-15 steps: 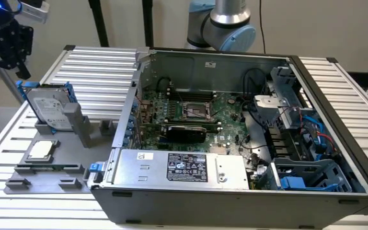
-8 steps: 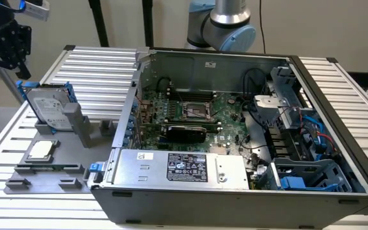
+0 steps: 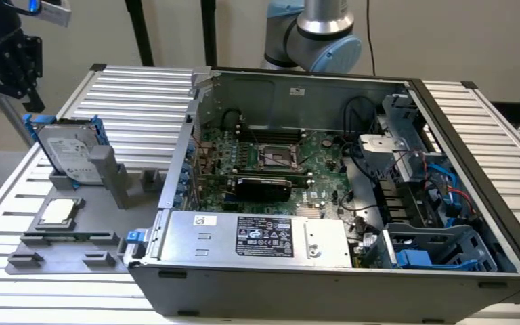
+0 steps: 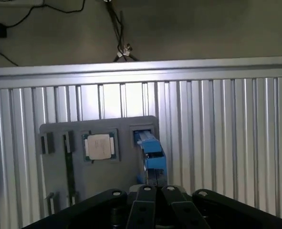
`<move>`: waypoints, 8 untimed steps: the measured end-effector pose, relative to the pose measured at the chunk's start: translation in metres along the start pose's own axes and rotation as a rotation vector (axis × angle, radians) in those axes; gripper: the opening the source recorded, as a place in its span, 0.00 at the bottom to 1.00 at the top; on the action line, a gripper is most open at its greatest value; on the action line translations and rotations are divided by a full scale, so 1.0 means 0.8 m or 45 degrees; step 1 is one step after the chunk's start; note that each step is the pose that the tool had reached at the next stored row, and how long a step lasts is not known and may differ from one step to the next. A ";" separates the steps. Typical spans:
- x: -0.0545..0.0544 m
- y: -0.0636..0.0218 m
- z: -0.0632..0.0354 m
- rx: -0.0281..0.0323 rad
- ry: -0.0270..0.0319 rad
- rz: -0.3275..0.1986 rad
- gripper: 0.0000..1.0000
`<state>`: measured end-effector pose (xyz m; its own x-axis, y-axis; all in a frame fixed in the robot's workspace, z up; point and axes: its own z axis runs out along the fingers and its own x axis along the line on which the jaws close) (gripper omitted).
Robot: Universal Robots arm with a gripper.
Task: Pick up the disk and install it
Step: 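Pick up the disk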
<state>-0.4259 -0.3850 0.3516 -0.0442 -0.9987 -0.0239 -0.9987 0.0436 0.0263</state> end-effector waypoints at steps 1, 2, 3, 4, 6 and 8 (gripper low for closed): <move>0.000 0.000 0.000 0.0019 0.0003 -0.017 0.00; 0.000 0.000 0.000 0.0036 0.0007 -0.032 0.00; 0.000 0.000 0.001 0.0054 0.0010 -0.047 0.00; 0.000 0.000 0.001 0.0075 0.0013 -0.059 0.00; 0.000 -0.001 0.002 0.0128 0.0014 -0.075 0.00; 0.000 -0.002 0.003 0.0151 0.0013 -0.081 0.00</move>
<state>-0.4244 -0.3847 0.3490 0.0192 -0.9995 -0.0241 -0.9997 -0.0195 0.0129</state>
